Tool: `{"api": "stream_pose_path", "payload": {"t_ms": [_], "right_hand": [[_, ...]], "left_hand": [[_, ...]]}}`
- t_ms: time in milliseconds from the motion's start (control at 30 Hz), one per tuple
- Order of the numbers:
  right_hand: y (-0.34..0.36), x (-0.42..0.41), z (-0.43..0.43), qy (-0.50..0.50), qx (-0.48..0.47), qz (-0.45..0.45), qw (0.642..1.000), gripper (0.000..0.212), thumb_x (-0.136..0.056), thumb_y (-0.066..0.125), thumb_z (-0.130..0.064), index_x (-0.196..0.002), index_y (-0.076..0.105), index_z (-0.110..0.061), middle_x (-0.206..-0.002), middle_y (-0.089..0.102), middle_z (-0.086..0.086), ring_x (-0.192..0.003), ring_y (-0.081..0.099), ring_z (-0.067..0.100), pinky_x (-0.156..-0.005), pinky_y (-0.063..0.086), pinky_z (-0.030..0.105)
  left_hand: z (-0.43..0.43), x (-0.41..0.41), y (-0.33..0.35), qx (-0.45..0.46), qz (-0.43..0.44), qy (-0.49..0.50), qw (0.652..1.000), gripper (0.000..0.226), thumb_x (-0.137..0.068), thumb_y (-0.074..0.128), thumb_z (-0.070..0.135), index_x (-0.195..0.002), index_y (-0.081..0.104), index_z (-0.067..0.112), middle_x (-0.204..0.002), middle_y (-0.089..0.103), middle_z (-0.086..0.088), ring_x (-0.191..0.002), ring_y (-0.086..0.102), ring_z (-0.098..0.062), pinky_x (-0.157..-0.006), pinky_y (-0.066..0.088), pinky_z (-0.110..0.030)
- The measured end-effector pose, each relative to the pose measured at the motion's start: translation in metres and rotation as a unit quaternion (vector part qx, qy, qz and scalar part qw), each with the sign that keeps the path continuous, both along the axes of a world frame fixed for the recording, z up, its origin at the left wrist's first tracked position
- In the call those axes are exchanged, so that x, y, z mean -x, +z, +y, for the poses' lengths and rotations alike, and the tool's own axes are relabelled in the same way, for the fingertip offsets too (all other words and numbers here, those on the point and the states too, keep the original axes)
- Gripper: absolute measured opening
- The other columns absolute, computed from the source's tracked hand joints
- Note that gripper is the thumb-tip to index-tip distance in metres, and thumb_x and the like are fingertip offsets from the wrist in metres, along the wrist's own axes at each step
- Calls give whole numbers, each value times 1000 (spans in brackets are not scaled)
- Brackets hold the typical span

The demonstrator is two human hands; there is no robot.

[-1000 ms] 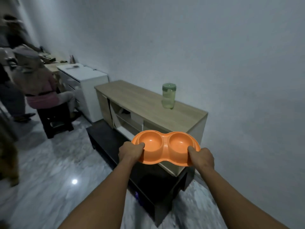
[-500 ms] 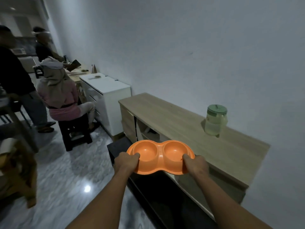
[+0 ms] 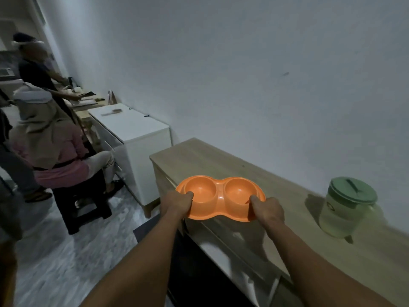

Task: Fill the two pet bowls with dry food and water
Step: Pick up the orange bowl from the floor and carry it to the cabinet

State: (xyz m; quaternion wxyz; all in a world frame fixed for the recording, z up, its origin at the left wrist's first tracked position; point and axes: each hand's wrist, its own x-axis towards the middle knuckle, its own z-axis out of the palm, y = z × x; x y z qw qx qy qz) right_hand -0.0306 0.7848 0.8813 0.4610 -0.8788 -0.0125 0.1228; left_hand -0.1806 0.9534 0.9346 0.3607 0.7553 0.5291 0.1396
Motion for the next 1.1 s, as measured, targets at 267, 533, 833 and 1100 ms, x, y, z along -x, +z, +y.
{"api": "stream_pose_path", "payload": {"t_ms": [267, 533, 833, 1100], "right_hand": [[-33, -87, 56, -142, 0, 15, 990, 56, -78, 62, -51, -102, 66, -1, -106, 67, 22, -98, 64, 41, -81, 54, 44], [-63, -115, 80, -324, 20, 51, 944, 54, -80, 63, -47, -100, 67, 3, -100, 69, 23, -91, 66, 39, -76, 54, 41], [-89, -121, 102, -400, 81, 88, 909, 55, -84, 65, -48, -105, 66, 3, -104, 68, 22, -97, 65, 39, -81, 54, 42], [-97, -136, 104, -382, 115, 83, 913, 50, -88, 65, -43, -105, 65, 5, -105, 68, 25, -102, 64, 42, -84, 53, 44]], "left_hand": [[89, -145, -31, 12, 29, -113, 993, 53, -85, 61, 41, -120, 63, 2, -123, 62, -20, -114, 59, -38, -89, 48, -36], [135, -258, -59, 31, 69, -283, 956, 52, -85, 61, 40, -118, 64, 0, -122, 63, -22, -112, 59, -37, -86, 48, -36], [162, -297, -98, 20, 147, -380, 913, 53, -82, 56, 51, -109, 67, 7, -110, 69, -15, -103, 64, -36, -90, 51, -36], [167, -309, -112, 21, 144, -391, 909, 46, -83, 58, 47, -103, 67, 6, -105, 69, -16, -100, 64, -36, -87, 51, -36]]}}
